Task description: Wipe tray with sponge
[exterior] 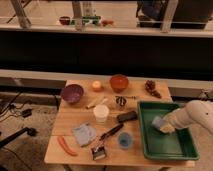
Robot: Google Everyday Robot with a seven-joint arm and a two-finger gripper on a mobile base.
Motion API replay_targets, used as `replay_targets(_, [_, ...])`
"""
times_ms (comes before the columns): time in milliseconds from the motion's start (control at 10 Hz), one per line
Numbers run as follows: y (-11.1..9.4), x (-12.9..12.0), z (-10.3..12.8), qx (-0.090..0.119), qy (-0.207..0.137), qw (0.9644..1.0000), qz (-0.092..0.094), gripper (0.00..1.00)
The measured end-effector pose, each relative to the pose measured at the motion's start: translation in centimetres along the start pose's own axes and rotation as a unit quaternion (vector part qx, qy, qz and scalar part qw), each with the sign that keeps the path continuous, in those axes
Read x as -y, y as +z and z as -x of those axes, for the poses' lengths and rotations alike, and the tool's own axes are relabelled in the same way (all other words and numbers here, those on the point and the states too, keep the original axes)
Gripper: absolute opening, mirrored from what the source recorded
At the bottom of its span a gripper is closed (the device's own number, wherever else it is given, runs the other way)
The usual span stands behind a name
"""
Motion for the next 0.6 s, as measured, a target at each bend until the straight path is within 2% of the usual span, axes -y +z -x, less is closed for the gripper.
replay_targets(200, [-0.7,-1.2,-0.3,0.003,0.002,1.0000,0.007,0.00])
replay_targets(600, [-1.4,-4.4,-0.8,0.010,-0.001,0.9992,0.038,0.00])
